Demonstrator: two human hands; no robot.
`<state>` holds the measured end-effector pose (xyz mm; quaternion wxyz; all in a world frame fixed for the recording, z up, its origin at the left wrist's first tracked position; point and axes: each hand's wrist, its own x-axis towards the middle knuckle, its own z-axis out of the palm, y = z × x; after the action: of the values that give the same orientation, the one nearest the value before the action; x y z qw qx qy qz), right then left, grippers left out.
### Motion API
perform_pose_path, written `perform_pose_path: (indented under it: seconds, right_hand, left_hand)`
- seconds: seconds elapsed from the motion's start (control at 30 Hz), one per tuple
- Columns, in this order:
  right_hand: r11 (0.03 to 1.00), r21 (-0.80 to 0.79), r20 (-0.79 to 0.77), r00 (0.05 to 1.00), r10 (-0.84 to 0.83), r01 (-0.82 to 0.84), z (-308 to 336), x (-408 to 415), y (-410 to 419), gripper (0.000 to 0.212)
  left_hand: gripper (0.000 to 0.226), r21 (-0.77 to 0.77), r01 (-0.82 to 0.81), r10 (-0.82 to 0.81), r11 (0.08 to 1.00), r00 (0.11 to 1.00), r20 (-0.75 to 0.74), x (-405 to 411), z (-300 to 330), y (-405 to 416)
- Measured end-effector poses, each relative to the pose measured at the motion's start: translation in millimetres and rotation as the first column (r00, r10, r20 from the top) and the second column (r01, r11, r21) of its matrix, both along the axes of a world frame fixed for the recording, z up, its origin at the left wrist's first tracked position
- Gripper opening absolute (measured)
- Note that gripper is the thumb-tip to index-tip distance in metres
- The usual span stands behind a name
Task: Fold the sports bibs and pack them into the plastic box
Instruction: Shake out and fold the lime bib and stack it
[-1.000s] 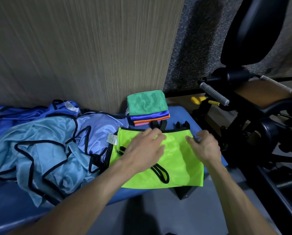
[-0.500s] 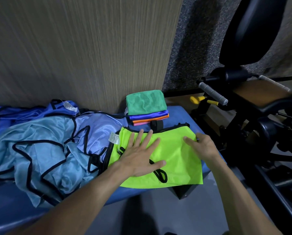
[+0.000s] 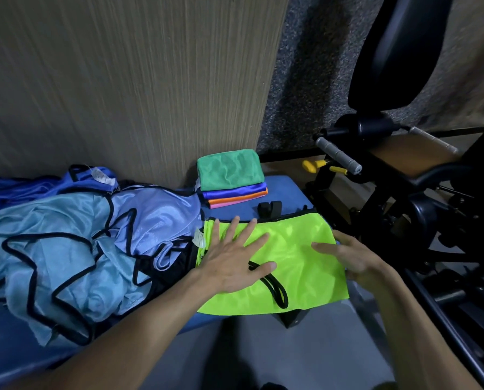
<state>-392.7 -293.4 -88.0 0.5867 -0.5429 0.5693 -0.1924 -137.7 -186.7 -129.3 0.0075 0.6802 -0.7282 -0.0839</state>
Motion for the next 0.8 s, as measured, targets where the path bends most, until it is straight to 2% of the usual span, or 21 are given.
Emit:
perform_pose_path:
  seconds: [0.1,0.2,0.3,0.4,0.47,0.5,0.53,0.57,0.6,0.67,0.7,0.77,0.8]
  right_hand:
    - [1.0,0.016,0.099,0.995,0.004,-0.005,1,-6,1,0.053]
    - [1.0,0.006,0.204,0.979,0.023,-0.025,14,-2,11,0.038]
    - [0.996,-0.059,0.254,0.964,0.074,-0.061,35,9,23,0.032]
    - [0.985,-0.159,0.242,0.964,0.107,-0.07,45,33,32,0.03]
    - [0.98,-0.191,0.238,0.965,0.109,-0.064,43,59,37,0.037]
    - [0.977,-0.201,0.223,0.968,0.118,-0.073,39,75,39,0.045]
    - [0.971,-0.216,0.183,0.973,0.14,-0.099,35,92,42,0.053]
    - [0.96,-0.24,0.127,0.976,0.177,-0.143,31,110,47,0.058]
    - [0.937,-0.284,0.052,0.972,0.228,-0.205,26,126,52,0.063]
    - [0.849,-0.375,-0.122,0.928,0.352,-0.372,17,155,65,0.064]
    - [0.793,-0.402,-0.202,0.889,0.411,-0.458,12,165,73,0.064]
    - [0.71,-0.4,-0.322,0.814,0.484,-0.58,3,177,82,0.07]
    - [0.679,-0.398,-0.365,0.786,0.499,-0.616,0,177,85,0.07]
  left_hand:
    - [0.079,-0.035,0.006,-0.006,0.999,1.0,-0.014,-6,4,-1]
    - [0.077,-0.001,0.017,-0.017,1.0,1.0,0.001,-9,0,-2]
    - [0.079,0.029,0.026,-0.025,0.999,0.999,-0.025,-8,-3,-4]
    - [0.078,0.022,0.034,-0.031,0.999,0.992,-0.122,-1,9,-2]
    - [0.067,-0.045,0.01,-0.023,0.999,0.957,-0.289,6,24,1]
    - [0.056,-0.065,-0.036,0.003,0.997,0.896,-0.445,11,32,3]
    - [0.045,-0.058,-0.102,0.046,0.993,0.789,-0.612,19,34,1]
    - [0.04,-0.031,-0.189,0.103,0.981,0.655,-0.749,26,35,-2]
    - [0.045,0.036,-0.285,0.182,0.958,0.506,-0.843,36,36,-5]
    - [0.068,0.262,-0.402,0.372,0.878,0.227,-0.9,53,32,-9]
    - [0.074,0.347,-0.414,0.436,0.842,0.142,-0.889,59,31,-8]
    - [0.055,0.413,-0.42,0.476,0.808,0.053,-0.878,65,29,-6]
    - [0.041,0.406,-0.428,0.47,0.807,0.05,-0.881,68,26,-6]
